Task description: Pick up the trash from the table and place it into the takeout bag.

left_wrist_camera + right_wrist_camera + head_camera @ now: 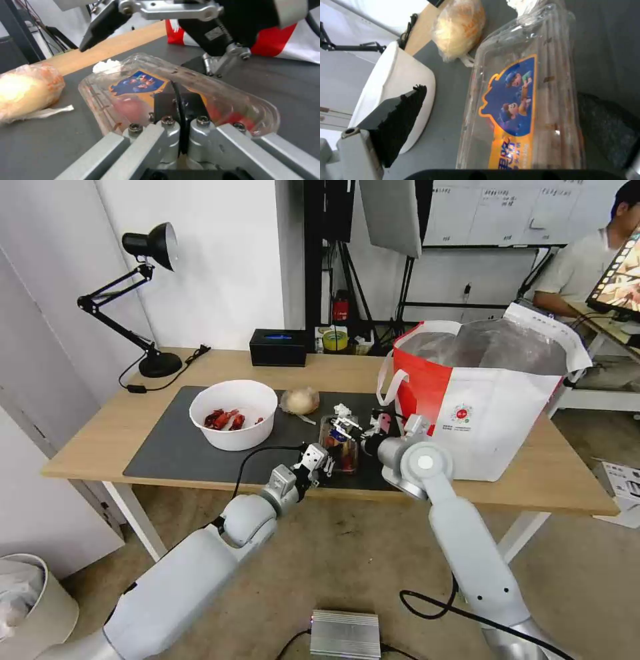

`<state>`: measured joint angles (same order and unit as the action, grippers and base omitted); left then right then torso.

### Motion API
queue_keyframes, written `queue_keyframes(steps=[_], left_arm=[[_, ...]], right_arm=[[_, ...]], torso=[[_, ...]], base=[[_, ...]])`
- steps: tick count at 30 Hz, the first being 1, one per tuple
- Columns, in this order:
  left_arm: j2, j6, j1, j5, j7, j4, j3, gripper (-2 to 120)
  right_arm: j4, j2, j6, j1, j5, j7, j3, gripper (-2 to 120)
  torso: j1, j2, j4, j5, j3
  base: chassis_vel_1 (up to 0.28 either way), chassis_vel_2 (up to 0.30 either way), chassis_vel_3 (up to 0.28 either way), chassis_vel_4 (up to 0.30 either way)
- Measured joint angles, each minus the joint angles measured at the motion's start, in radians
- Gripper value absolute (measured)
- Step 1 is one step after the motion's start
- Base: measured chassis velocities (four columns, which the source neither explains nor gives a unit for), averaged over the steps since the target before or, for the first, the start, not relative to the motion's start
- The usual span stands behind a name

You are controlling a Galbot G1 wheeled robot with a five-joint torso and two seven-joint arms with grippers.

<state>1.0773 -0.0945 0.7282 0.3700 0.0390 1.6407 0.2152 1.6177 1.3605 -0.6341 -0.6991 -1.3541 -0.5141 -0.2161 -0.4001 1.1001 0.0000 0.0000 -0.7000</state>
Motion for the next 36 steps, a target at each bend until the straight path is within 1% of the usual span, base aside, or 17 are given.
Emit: queue_keyframes(steps=[16, 20, 23, 24, 25, 26, 27, 28, 30, 31, 32, 35, 36], left_arm=[[-0.009, 0.005, -0.006, 0.007, 0.0, 0.004, -0.001, 0], [-0.009, 0.005, -0.006, 0.008, 0.0, 0.005, -0.001, 0], [-0.01, 0.008, -0.004, 0.008, -0.001, 0.008, -0.001, 0], [-0.01, 0.008, -0.004, 0.008, -0.001, 0.008, -0.001, 0], [-0.011, 0.009, -0.003, 0.008, -0.001, 0.009, -0.001, 0], [-0.011, 0.009, -0.002, 0.008, -0.001, 0.009, -0.001, 0], [-0.011, 0.01, -0.002, 0.008, -0.001, 0.01, -0.001, 0], [-0.011, 0.01, -0.002, 0.008, -0.001, 0.01, -0.001, 0], [-0.011, 0.011, -0.001, 0.009, -0.001, 0.011, -0.001, 0], [-0.012, 0.011, -0.001, 0.009, -0.001, 0.012, -0.001, 0], [-0.012, 0.011, -0.001, 0.009, -0.001, 0.012, -0.001, 0], [-0.015, 0.012, 0.0, 0.009, -0.001, 0.016, -0.001, 0], [-0.015, 0.012, 0.0, 0.009, -0.001, 0.016, -0.001, 0]], right_arm=[[-0.042, 0.041, -0.012, 0.028, 0.026, -0.013, 0.017, 100], [-0.045, 0.045, -0.019, 0.029, 0.026, -0.028, 0.02, 96], [-0.044, 0.043, -0.03, 0.029, 0.023, -0.051, 0.022, 82], [-0.044, 0.043, -0.03, 0.029, 0.023, -0.051, 0.022, 82], [-0.043, 0.042, -0.035, 0.029, 0.021, -0.06, 0.022, 78], [-0.043, 0.041, -0.038, 0.029, 0.02, -0.064, 0.022, 76], [-0.042, 0.039, -0.042, 0.029, 0.017, -0.072, 0.021, 68], [-0.042, 0.039, -0.042, 0.029, 0.017, -0.072, 0.021, 68], [-0.042, 0.036, -0.046, 0.029, 0.012, -0.08, 0.021, 58], [-0.042, 0.035, -0.047, 0.029, 0.008, -0.083, 0.021, 54], [-0.042, 0.035, -0.047, 0.029, 0.008, -0.083, 0.021, 54], [-0.04, 0.032, -0.05, 0.03, -0.002, -0.091, 0.02, 41], [-0.04, 0.032, -0.05, 0.03, -0.002, -0.091, 0.02, 41]], torso=[[0.0, 0.0, 0.0, 0.0, 0.0], [0.0, 0.0, 0.0, 0.0, 0.0], [0.0, 0.0, -0.0001, 0.0, 0.0], [0.0, 0.0, -0.0001, 0.0, 0.0], [0.0, 0.0, -0.0001, 0.0, 0.0], [0.0, 0.0, -0.0001, 0.0, 0.0], [0.0, 0.0, -0.0002, 0.0, 0.0], [0.0, 0.0, -0.0002, 0.0, 0.0], [0.0, 0.0, -0.0001, 0.0, 0.0], [0.0, 0.0, -0.0001, 0.0001, 0.0], [0.0, 0.0, -0.0001, 0.0001, 0.0], [0.0, 0.0, 0.0, 0.0001, 0.0], [0.0, 0.0, 0.0, 0.0001, 0.0]], base=[[0.0, 0.0, 0.0, 0.0], [0.0, 0.0, 0.0, 0.0], [0.0, 0.0, 0.0, 0.0], [0.0, 0.0, 0.0, 0.0], [0.0, 0.0, 0.0, 0.0], [0.0, 0.0, 0.0, 0.0], [0.0, 0.0, 0.0, 0.0], [0.0, 0.0, 0.0, 0.0], [0.0, 0.0, 0.0, 0.0], [0.0, 0.0, 0.0, 0.0], [0.0, 0.0, 0.0, 0.0], [0.0, 0.0, 0.0, 0.0], [0.0, 0.0, 0.0, 0.0]])
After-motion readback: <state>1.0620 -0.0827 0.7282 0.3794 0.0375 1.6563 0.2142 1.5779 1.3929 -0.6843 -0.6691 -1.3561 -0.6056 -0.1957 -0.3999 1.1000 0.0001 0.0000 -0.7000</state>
